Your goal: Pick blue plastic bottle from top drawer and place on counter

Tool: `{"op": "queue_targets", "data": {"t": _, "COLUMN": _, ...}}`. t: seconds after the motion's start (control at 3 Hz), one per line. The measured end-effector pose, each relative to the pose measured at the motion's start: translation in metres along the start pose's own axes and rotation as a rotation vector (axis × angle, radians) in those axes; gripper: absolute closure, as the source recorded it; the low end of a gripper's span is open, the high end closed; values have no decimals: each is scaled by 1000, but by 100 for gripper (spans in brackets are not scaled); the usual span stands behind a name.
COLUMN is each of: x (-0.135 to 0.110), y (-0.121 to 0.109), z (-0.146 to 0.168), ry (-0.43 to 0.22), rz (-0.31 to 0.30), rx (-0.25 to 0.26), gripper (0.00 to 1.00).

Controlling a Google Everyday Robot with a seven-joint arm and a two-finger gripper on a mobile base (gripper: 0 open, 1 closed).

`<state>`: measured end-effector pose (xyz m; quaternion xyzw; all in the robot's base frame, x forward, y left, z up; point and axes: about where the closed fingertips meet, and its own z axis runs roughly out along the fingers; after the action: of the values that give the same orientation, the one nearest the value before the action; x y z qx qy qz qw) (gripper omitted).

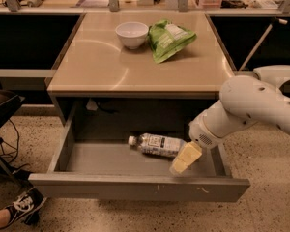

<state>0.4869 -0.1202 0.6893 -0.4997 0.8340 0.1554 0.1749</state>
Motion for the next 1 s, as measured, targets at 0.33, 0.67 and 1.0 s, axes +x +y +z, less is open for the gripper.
{"op": "queue_targets", "data": {"t": 0.33, "x": 0, "y": -7, "z": 4, "ry": -38, "rz": 16, "rx": -19, "gripper": 0}}
{"op": "queue_targets", "data": {"t": 0.67, "x": -8, "y": -32, "z": 27, "ry": -82, "rz": 64, "rx": -8, "gripper": 0}}
{"op": "queue_targets", "data": {"t": 1.0, "x": -26, "y": -50, "z": 47, "ry": -125, "rz": 98, "rx": 45, "gripper": 0}}
